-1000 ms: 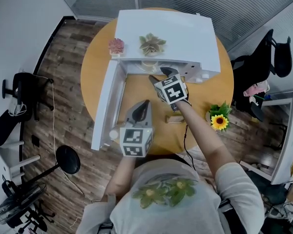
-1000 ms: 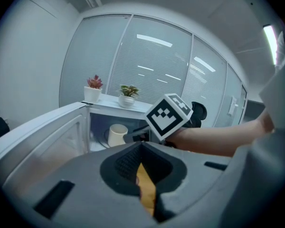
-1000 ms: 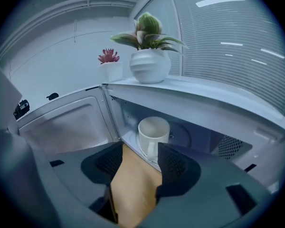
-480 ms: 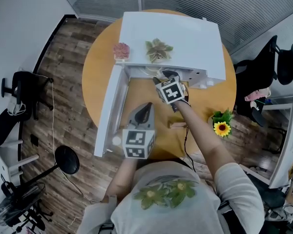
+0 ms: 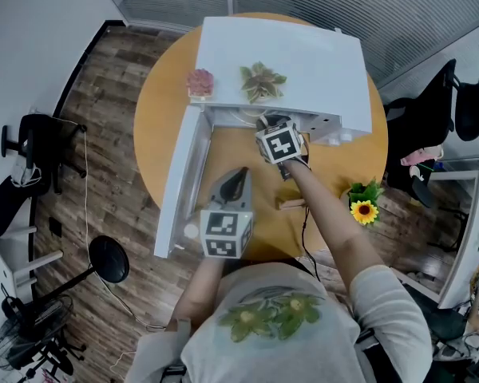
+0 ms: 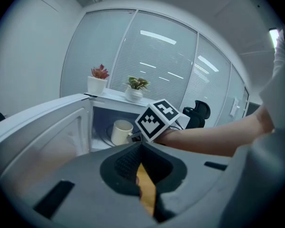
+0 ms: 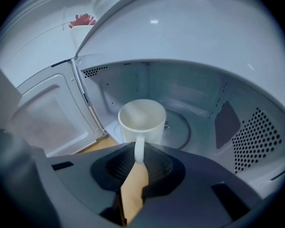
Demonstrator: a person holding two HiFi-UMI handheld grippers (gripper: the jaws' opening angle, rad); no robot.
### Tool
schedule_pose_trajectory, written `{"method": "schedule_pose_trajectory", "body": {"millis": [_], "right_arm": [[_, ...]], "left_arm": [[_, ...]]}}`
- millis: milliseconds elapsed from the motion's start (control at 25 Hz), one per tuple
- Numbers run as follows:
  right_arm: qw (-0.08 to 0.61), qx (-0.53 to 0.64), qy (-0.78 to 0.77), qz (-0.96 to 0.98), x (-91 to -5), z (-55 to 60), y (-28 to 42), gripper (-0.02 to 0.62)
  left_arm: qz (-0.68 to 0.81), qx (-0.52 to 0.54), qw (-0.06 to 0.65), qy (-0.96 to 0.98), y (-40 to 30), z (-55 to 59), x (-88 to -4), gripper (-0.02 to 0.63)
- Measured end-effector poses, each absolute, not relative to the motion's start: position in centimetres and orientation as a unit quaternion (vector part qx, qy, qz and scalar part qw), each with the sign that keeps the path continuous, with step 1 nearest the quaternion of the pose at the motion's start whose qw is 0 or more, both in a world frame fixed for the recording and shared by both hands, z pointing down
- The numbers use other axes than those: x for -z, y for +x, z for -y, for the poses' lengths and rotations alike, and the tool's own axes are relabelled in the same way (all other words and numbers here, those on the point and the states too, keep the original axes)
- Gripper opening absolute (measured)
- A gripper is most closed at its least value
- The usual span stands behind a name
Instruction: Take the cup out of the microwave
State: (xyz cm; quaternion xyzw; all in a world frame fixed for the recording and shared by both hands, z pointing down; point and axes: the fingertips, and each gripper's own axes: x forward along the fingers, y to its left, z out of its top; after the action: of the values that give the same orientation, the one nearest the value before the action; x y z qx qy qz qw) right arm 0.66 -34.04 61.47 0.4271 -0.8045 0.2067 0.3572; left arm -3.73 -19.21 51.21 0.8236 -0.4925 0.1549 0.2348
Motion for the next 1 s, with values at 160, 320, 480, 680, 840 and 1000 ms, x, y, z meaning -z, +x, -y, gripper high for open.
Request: {"method": "schedule_pose_trajectory", "body": {"millis": [160,320,480,680,840,1000], "right_arm": [[0.361,-0.210,0.418,0.807,-61.6,34.0,0.8,0.066],[0.363,-0.209,0.407,0.812,-61.6,33.8,1.0,0.064],[0.368,-0.203,0.407,0.811,-61.3,33.5,1.5,0.063],[0.369,-0.199,0.400,0.815,-61.1,32.8,1.9,0.063],[0.367,-0.198,0.396,0.818,-60.7,32.0,2.1,0.063],[0.367,-0.194,0.394,0.820,-60.4,31.3,2.3,0.063]], "left_arm": [[0.492,-0.153,0.234,0.824,-3.7,19.2,-51.1,0.003],[0.492,-0.153,0.234,0.824,-3.7,19.1,-51.0,0.003],[0.492,-0.154,0.231,0.825,-3.7,19.1,-50.9,0.003],[0.494,-0.153,0.227,0.825,-3.8,19.0,-50.5,0.003],[0.496,-0.153,0.222,0.826,-3.8,18.8,-50.2,0.003],[0.496,-0.152,0.221,0.826,-3.7,18.4,-49.9,0.003]]}}
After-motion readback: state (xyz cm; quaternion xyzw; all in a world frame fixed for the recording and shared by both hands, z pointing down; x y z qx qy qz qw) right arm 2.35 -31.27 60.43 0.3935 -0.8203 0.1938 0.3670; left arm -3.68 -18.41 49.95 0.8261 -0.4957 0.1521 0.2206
